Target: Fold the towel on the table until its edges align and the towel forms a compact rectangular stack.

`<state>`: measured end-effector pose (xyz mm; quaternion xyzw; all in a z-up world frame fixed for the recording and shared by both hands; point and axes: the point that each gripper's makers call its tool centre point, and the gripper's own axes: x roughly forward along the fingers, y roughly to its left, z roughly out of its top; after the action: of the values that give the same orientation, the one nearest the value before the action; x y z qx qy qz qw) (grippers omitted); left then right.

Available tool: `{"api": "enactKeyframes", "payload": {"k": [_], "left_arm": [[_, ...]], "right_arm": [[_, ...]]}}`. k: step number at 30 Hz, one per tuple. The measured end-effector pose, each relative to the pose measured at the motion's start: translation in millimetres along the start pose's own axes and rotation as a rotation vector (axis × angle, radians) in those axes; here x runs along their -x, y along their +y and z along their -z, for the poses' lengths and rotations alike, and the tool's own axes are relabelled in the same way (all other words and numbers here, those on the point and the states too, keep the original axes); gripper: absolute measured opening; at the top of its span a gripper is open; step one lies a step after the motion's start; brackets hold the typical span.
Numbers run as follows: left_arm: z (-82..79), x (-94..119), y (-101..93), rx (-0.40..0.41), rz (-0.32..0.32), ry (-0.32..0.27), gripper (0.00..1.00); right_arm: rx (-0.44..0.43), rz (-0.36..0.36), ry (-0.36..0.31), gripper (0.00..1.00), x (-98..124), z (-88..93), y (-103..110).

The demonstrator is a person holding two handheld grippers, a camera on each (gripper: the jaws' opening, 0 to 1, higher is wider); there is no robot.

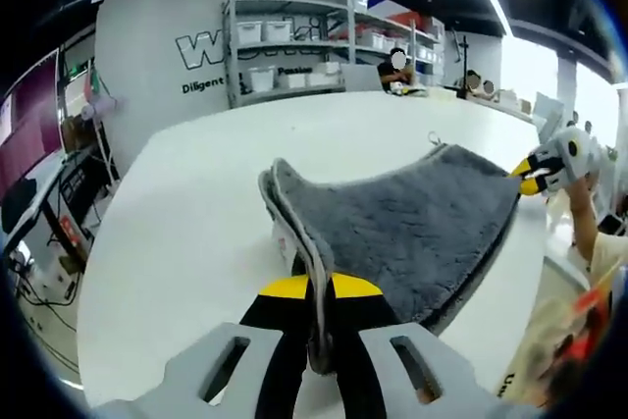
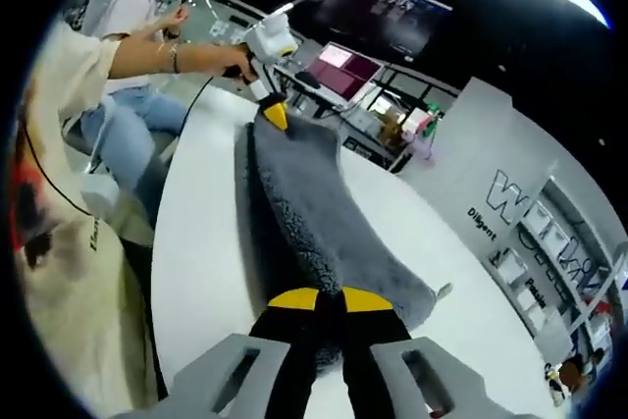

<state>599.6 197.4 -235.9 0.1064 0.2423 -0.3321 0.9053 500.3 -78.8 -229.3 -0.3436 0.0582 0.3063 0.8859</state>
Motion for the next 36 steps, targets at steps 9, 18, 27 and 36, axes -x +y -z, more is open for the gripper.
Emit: {"api": "enactKeyframes", "payload": {"k": [9,18,27,36], "left_arm": [[-24.2,-7.9,-17.3,-0.008,0.03,-0.121,0.04],[-60.2,-12.7,-48.3,-0.007,0.1,-0.24,0.04],[-11.4,-34.1,-49.2,0.114,0.169,-0.055,0.05],[15.4,-16.0,-51.9,0.204,0.221,0.024,0.06]], "right_arm": [[-0.054,0.249,-0.079,0.02,21.8,2.9,-18.1],[-0.178,0.51,-0.249,0.03,55.0,13.9,-48.8],[-0.213,0.421,-0.18,0.05,45.9,37.5,-26.9],[-0.22,0.361,-0.14,0.12,51.6,47.4,-14.1]]}}
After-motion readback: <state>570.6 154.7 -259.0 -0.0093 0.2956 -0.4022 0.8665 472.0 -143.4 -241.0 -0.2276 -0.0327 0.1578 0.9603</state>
